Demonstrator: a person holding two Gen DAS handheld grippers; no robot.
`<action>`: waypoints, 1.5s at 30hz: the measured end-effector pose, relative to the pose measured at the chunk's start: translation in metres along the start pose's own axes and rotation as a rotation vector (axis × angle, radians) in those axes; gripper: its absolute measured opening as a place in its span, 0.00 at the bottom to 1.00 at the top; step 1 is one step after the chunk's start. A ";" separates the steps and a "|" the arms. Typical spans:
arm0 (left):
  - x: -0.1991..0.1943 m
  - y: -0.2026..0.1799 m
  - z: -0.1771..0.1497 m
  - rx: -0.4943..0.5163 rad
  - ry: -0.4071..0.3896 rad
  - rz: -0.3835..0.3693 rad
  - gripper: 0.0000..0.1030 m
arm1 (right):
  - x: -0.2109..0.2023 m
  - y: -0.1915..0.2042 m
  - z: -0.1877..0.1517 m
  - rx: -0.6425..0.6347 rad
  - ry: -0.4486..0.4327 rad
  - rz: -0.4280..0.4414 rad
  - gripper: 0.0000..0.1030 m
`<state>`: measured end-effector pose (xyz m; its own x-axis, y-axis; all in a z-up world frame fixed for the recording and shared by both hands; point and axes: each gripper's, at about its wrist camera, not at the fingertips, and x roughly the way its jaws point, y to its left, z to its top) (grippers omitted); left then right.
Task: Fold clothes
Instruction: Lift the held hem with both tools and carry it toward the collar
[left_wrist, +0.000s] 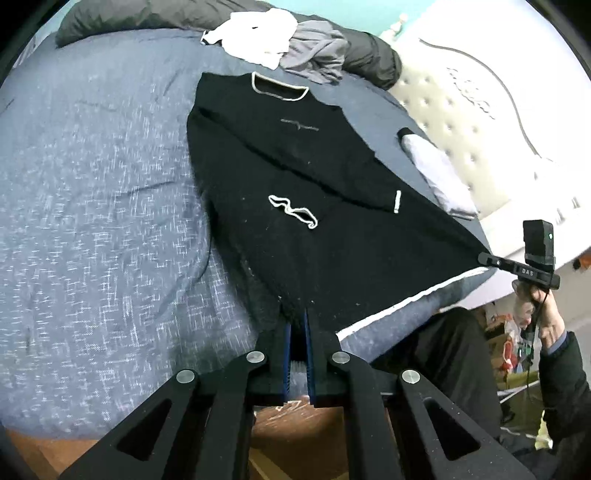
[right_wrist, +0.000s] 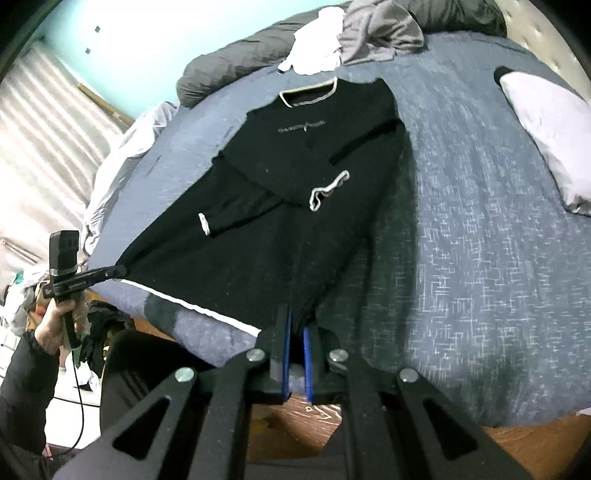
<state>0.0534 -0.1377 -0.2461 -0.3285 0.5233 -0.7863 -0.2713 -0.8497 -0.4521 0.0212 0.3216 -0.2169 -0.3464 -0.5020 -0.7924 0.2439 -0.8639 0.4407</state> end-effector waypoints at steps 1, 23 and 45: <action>-0.005 -0.003 -0.002 0.008 -0.001 -0.003 0.06 | -0.003 0.003 -0.002 -0.004 -0.004 0.006 0.05; -0.050 -0.040 -0.047 0.091 0.005 -0.043 0.06 | -0.062 0.046 -0.056 -0.137 -0.034 0.063 0.05; 0.007 0.025 0.138 0.017 -0.050 -0.024 0.06 | -0.015 -0.011 0.112 -0.046 -0.050 0.057 0.05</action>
<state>-0.0804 -0.1463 -0.2051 -0.3668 0.5463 -0.7530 -0.2950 -0.8360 -0.4628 -0.0775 0.3343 -0.1625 -0.3752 -0.5528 -0.7441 0.3054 -0.8316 0.4638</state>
